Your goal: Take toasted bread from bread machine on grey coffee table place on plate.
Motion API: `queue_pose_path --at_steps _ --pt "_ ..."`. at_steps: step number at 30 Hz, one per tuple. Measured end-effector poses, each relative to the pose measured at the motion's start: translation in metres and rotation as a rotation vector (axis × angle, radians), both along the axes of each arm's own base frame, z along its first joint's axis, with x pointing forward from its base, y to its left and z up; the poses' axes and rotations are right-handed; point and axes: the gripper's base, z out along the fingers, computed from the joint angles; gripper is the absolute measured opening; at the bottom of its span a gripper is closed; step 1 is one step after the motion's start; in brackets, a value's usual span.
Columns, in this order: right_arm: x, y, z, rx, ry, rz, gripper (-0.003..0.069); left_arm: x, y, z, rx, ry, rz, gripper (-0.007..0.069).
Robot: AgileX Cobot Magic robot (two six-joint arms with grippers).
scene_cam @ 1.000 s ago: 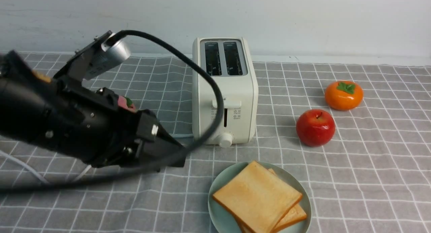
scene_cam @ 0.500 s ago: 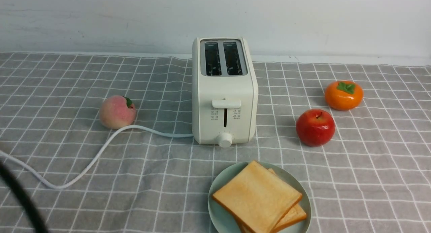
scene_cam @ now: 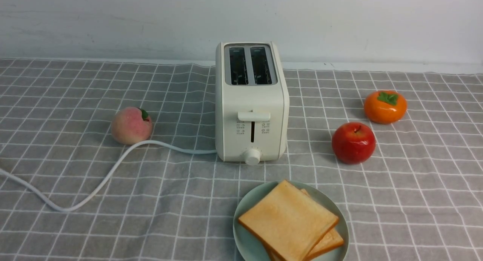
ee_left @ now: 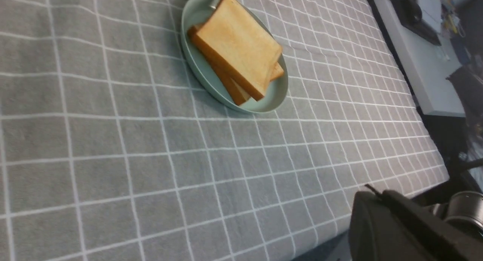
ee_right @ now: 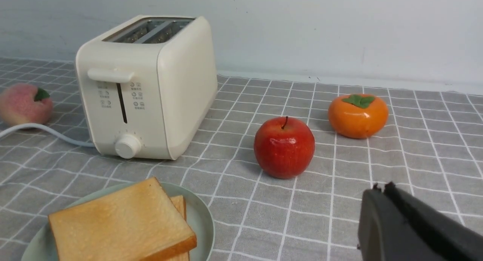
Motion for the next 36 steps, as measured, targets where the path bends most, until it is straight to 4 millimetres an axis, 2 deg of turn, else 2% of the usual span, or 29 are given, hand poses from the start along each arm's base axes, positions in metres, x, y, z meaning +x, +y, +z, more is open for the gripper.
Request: queue_pose_path --at_steps 14,17,21,26,27,28,32,33,34,36 --pt "0.000 0.000 0.000 0.000 0.001 0.000 0.0001 0.002 0.002 -0.001 0.020 -0.018 0.019 -0.0013" --pt "0.000 0.000 0.000 0.000 0.001 0.000 0.0002 0.008 0.005 -0.003 0.059 -0.072 0.055 -0.0013" --pt "0.000 0.000 0.000 0.000 0.001 0.000 0.0005 0.021 0.015 -0.017 0.170 -0.237 0.174 -0.0013" --pt "0.000 0.000 0.000 0.000 0.001 0.000 0.0011 0.031 0.029 -0.044 0.313 -0.407 0.346 -0.0013" --pt "0.000 0.000 0.000 0.000 0.001 0.000 0.0014 0.033 0.033 -0.063 0.379 -0.440 0.409 -0.0013" --pt "0.000 0.000 0.000 0.000 0.001 0.000 0.0015 0.033 0.035 -0.072 0.406 -0.446 0.430 -0.0013" --pt "0.000 0.000 0.000 0.000 0.001 0.000 0.0018 0.038 0.040 -0.117 0.498 -0.389 0.486 -0.0013" --pt "0.000 0.000 0.000 0.000 0.001 0.000 0.0018 0.038 0.040 -0.119 0.502 -0.382 0.487 -0.0013" --pt "0.000 0.000 0.000 0.000 0.000 0.000 0.0020 0.040 0.041 -0.137 0.522 -0.331 0.490 -0.0013" --pt "0.000 0.000 0.000 0.000 0.001 0.000 0.0022 0.040 0.041 -0.154 0.538 -0.279 0.493 -0.0013"
